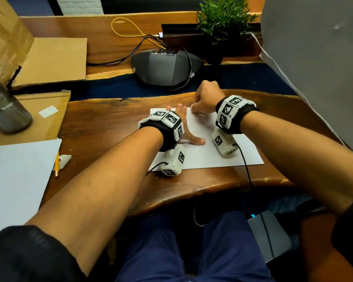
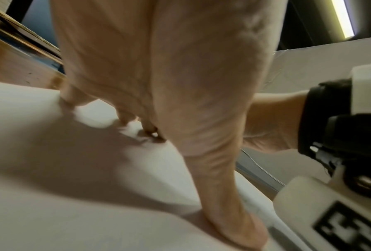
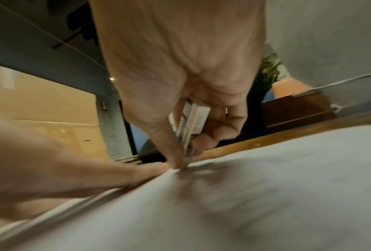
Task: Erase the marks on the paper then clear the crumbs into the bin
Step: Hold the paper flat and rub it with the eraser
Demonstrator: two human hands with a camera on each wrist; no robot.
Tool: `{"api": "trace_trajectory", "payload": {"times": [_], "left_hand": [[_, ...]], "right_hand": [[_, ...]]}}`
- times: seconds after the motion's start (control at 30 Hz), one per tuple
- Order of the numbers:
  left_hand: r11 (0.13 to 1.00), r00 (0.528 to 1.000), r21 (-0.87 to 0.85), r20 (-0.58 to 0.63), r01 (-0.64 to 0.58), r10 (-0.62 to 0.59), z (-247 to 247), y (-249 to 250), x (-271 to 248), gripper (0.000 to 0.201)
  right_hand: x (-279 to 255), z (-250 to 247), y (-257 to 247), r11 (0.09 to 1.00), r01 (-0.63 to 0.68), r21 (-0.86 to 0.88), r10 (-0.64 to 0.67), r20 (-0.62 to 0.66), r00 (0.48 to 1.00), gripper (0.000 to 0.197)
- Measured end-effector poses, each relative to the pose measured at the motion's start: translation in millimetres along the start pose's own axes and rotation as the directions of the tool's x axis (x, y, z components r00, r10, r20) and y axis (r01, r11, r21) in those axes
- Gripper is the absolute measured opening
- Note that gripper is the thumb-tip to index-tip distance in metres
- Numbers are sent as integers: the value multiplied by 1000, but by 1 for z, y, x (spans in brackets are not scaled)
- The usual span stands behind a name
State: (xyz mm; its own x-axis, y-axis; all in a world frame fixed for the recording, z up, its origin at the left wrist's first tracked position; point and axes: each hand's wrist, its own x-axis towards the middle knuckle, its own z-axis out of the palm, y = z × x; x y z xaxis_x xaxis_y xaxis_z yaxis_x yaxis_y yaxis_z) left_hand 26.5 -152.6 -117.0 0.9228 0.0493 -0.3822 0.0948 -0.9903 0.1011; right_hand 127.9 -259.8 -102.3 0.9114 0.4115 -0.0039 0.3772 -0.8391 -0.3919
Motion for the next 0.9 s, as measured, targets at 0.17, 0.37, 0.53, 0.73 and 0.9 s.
{"api": "trace_trajectory", "payload": {"times": [0.17,0.37,0.53,0.73,0.9], "left_hand": [[1000,1000,-16,9,5,-5,2,-2,4,139],[1000,1000,-9,6,-3,3,3,-2,2,136],[998,999,46,30,29,-31,-1,0,-1,133],[999,997,39,64,36,-38,-4,-3,-2,134],[996,997,79,64,29,-34,-4,-4,-6,131]], "right_hand": [[-1,-2,2,1000,-7,8,7,22,1000,18],[-13,-9,-2,998,55,-1,-54,154,987,17],[-23,-43,41,987,-129,94,126,45,991,18],[-42,-34,63,966,-236,108,215,179,960,15],[-42,-37,58,974,-218,57,204,181,962,14]]}}
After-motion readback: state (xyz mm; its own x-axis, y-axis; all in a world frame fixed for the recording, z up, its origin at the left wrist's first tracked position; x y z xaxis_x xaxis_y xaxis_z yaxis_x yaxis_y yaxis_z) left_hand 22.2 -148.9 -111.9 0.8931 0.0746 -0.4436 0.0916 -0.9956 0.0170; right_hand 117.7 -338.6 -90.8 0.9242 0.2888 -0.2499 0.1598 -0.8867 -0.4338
